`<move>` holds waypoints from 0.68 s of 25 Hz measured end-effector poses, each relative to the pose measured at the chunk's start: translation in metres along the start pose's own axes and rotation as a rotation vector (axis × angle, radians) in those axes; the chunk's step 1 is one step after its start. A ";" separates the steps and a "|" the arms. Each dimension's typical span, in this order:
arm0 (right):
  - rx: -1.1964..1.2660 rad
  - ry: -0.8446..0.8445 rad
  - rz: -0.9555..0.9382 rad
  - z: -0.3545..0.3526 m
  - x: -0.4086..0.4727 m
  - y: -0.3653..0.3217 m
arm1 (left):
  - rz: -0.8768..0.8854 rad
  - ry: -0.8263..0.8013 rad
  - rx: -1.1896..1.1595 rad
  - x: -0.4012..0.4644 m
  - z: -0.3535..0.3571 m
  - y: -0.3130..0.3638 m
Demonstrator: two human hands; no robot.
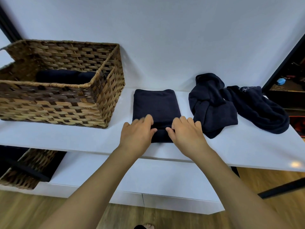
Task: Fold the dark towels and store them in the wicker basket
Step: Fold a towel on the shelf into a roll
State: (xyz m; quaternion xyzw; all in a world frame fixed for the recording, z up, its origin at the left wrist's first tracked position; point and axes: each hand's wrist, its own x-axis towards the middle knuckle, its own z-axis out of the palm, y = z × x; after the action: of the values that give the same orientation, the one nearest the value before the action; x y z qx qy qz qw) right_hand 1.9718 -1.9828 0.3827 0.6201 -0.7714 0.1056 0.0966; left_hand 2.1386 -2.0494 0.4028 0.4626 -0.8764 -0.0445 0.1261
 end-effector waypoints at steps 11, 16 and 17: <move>0.283 0.033 -0.272 0.008 -0.022 0.038 | 0.268 0.100 -0.110 -0.030 0.024 -0.028; 0.213 0.041 -0.166 0.009 -0.011 0.020 | 0.283 0.130 0.021 -0.011 0.023 -0.030; 0.186 0.060 -0.163 0.011 -0.009 0.017 | 0.272 0.140 0.023 -0.009 0.023 -0.030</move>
State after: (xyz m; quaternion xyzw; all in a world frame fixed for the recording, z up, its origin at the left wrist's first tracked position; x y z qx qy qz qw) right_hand 1.9574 -1.9739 0.3689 0.6834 -0.7021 0.1874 0.0700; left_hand 2.1610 -2.0601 0.3737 0.3428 -0.9206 0.0153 0.1866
